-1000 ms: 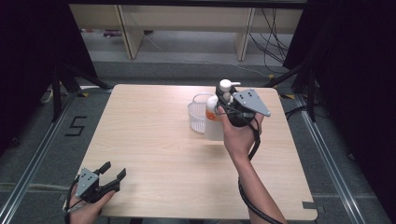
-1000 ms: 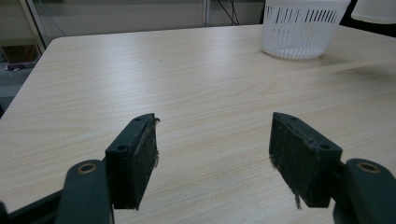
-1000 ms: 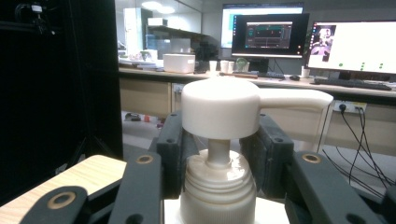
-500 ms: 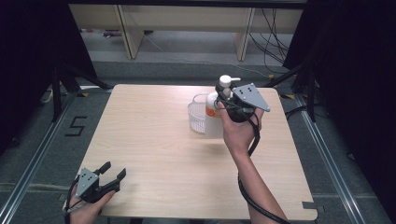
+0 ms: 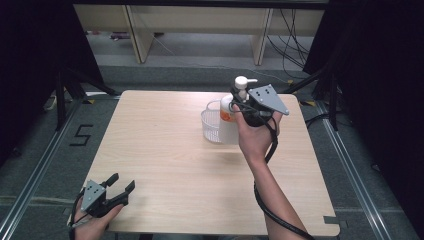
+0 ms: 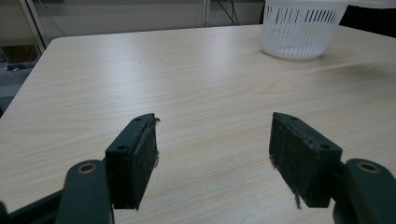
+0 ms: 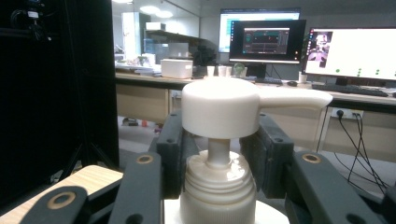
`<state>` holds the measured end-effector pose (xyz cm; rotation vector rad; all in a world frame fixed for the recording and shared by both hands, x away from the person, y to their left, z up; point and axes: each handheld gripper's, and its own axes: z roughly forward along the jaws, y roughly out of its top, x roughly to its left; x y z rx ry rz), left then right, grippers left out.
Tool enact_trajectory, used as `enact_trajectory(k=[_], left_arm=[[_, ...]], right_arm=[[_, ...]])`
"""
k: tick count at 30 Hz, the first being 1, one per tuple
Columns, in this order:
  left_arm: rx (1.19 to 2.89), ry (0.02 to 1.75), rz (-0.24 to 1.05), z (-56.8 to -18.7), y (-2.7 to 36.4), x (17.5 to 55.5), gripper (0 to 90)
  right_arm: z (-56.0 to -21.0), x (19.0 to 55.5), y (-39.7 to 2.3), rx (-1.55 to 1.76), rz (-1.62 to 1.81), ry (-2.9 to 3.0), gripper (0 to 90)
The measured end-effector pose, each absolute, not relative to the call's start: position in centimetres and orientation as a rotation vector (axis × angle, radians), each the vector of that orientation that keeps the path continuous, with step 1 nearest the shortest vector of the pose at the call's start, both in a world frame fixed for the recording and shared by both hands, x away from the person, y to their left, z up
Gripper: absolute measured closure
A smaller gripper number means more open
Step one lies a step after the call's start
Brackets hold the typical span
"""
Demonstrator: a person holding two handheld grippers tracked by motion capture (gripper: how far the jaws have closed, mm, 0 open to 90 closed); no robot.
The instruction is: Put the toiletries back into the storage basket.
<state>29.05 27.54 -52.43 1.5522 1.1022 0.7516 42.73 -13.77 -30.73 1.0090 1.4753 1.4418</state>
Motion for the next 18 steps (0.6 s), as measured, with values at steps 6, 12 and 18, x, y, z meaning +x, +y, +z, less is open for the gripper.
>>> enact_trajectory(k=[6,12,18], left_arm=[[1.551,1.098,0.751,-52.45,27.53,29.09,32.0],[1.551,1.099,0.75,-52.46,27.53,29.1,32.0],[1.551,1.1,0.749,-52.45,27.53,29.11,32.0]], right_arm=[[-30.47,43.05,-13.61,1.004,1.441,1.475,61.3],[-30.24,43.37,-13.53,1.009,1.444,1.471,61.3],[-30.07,43.75,-13.5,1.002,1.436,1.469,61.3]])
